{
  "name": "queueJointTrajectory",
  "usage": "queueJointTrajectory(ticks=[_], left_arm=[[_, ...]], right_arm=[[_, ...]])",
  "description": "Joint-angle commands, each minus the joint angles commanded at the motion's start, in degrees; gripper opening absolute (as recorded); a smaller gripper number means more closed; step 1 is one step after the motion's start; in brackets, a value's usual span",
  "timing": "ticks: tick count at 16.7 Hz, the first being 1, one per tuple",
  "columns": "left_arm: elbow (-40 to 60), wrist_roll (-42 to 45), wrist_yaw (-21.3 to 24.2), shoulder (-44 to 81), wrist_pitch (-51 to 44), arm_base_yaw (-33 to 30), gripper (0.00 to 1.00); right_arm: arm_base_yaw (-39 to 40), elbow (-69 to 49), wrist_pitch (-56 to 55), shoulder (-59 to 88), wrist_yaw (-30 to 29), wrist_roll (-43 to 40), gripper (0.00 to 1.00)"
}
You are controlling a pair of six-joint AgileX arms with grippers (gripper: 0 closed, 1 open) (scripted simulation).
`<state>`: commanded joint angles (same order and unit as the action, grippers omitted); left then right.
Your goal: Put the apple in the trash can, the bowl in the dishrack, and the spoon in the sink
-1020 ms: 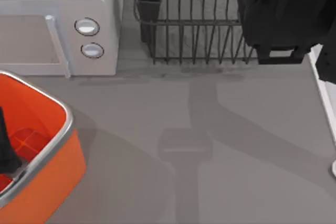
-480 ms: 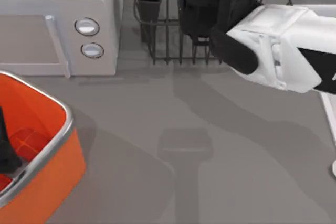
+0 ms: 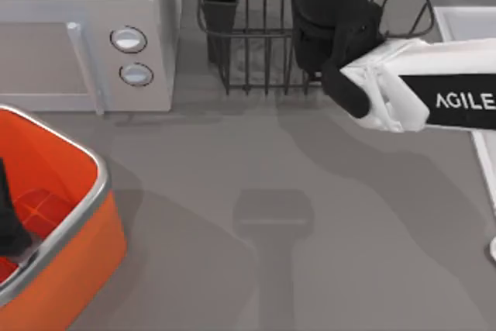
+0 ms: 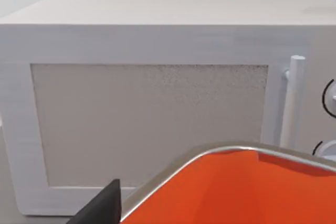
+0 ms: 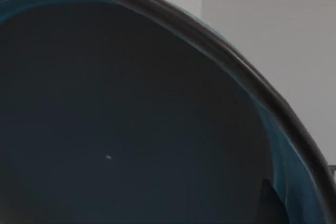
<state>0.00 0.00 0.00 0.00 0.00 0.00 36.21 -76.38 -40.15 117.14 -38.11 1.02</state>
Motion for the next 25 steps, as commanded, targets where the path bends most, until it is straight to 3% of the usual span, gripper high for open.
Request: queueJointTrajectory(ticks=[3,16,25], left_arm=[[0.0,0.0,0.0,0.0,0.0,0.0,1.00],[0.0,0.0,0.0,0.0,0.0,0.0,1.00],[0.0,0.0,0.0,0.0,0.0,0.0,1.00]], right_arm=[[0.0,0.0,0.0,0.0,0.0,0.0,0.00],[0.0,0.0,0.0,0.0,0.0,0.0,0.98],[0.1,0.0,0.0,0.0,0.0,0.0,1.00]])
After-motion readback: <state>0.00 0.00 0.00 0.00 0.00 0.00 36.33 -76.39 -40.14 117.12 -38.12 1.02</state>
